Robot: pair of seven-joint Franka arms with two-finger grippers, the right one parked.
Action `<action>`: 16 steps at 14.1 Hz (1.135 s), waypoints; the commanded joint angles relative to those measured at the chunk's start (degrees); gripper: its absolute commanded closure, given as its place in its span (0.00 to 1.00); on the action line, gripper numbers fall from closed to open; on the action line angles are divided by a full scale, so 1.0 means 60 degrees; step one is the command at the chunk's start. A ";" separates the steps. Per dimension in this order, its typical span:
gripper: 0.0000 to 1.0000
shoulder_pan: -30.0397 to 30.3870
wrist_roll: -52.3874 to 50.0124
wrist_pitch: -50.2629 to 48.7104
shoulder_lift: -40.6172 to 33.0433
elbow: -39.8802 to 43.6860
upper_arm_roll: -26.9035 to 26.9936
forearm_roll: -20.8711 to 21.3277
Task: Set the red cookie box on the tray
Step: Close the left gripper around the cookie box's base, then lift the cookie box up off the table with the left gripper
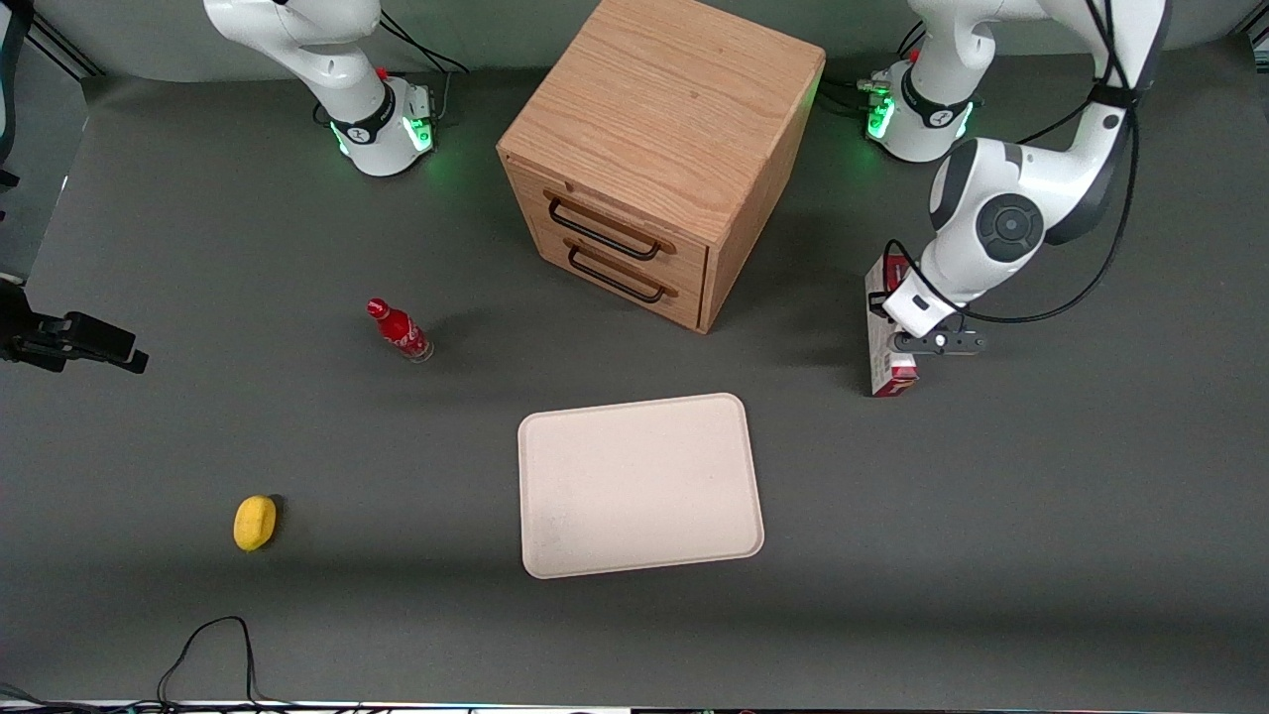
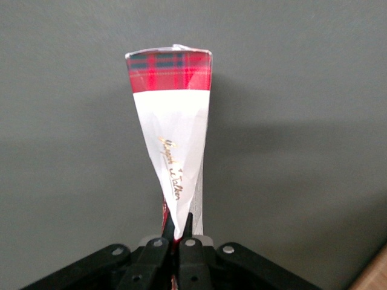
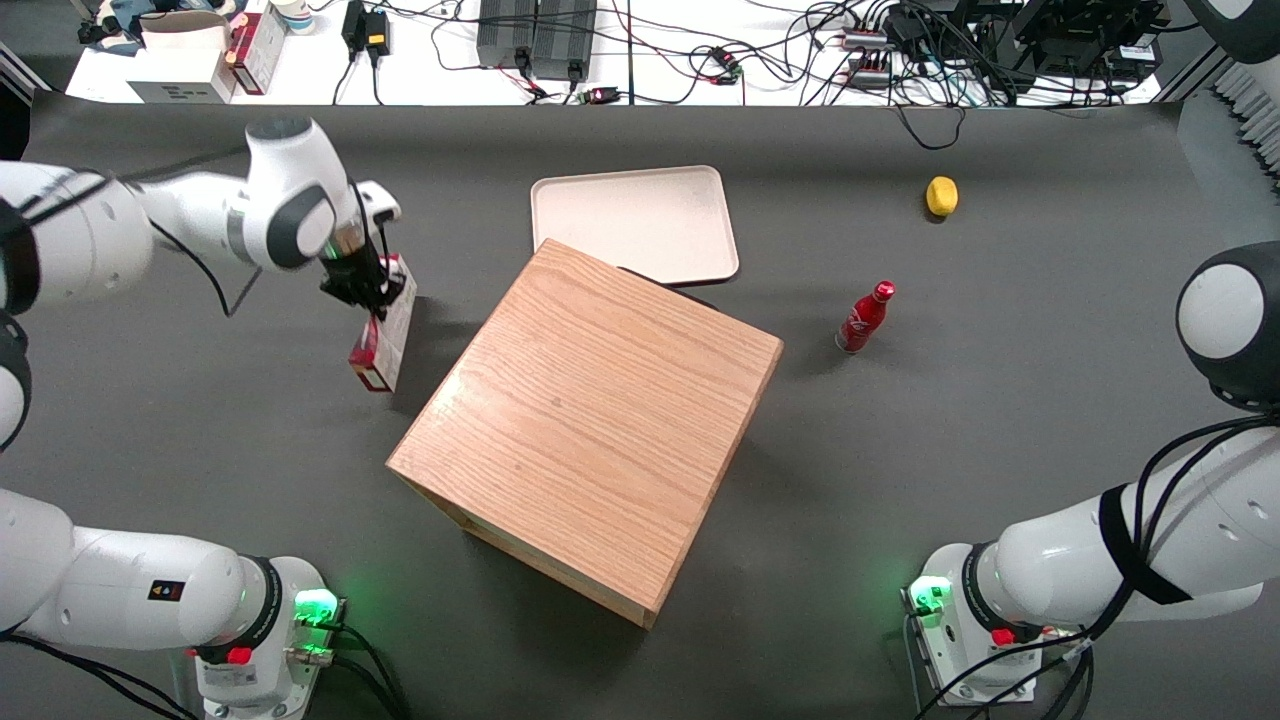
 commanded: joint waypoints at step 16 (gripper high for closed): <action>1.00 -0.0133 -0.1557 -0.8463 0.1322 1.0145 0.0725 0.0325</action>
